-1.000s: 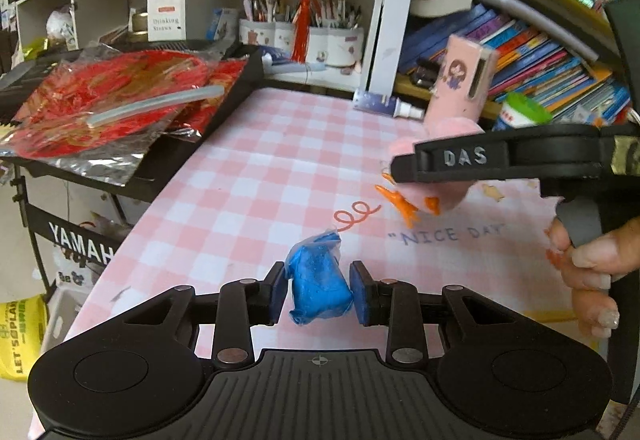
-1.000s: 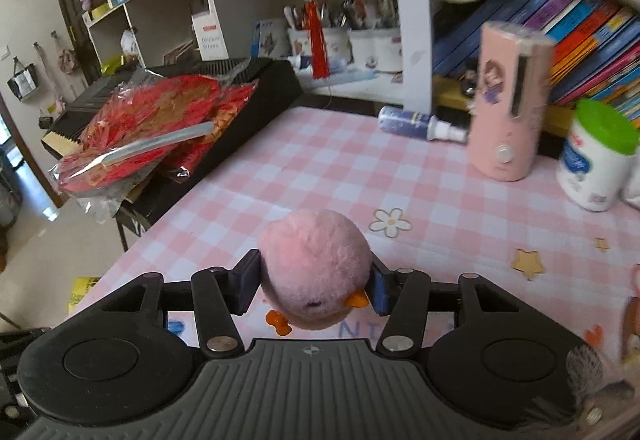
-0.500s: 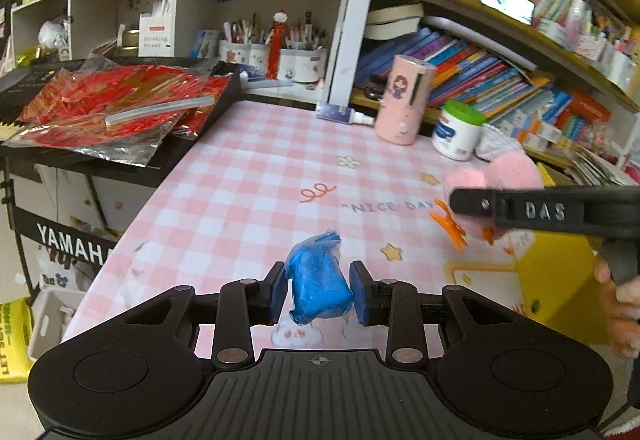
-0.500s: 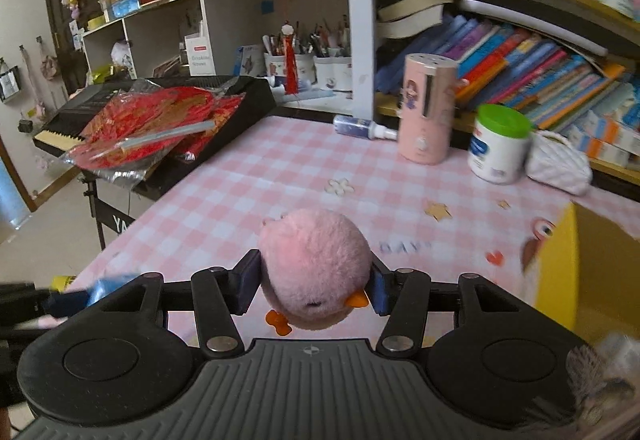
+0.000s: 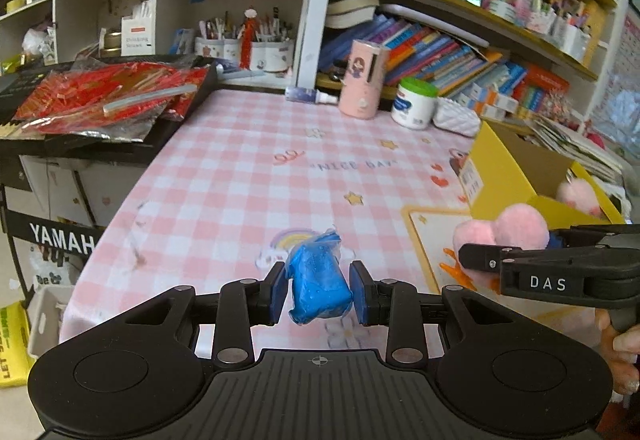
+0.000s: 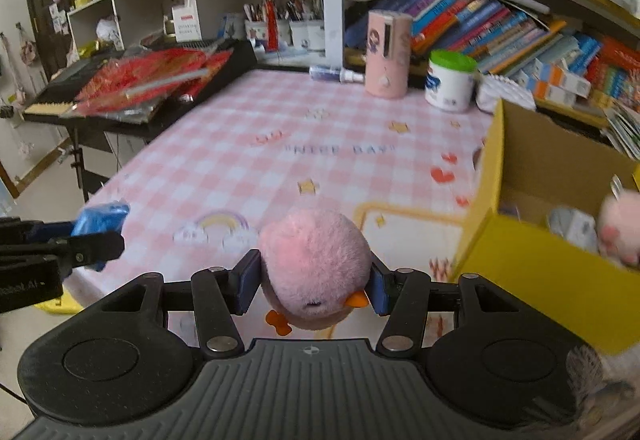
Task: Organize objects
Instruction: 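Carry the pink chick and blue toy over the yellow box with both tools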
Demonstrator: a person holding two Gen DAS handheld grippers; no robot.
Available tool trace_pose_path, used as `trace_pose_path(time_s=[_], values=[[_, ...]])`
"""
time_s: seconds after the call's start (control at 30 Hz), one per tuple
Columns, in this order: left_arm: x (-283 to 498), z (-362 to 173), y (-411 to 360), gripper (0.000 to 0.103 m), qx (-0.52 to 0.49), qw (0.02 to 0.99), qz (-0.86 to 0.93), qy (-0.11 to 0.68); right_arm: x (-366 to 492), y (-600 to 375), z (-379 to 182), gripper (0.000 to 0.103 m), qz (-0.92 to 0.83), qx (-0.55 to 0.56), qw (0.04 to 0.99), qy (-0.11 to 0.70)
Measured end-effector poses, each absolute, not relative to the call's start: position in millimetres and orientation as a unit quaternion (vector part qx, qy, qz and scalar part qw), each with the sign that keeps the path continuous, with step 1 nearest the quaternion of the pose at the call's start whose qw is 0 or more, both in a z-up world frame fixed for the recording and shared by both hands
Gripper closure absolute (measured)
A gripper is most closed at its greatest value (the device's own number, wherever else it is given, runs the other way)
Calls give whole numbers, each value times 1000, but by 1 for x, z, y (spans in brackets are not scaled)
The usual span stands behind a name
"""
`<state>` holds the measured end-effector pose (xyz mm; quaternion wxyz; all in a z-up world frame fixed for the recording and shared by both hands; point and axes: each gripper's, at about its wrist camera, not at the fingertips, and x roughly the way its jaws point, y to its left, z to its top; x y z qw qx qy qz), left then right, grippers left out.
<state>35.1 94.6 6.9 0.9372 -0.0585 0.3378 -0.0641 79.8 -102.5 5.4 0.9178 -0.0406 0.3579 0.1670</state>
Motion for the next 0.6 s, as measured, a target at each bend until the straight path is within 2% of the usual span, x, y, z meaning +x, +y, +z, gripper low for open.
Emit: trace_pose_path(time_s=[0.6], values=[[-14,3,58,72,-3,923,-157,350,-3,-128,-6,52,110,-12,918,381]])
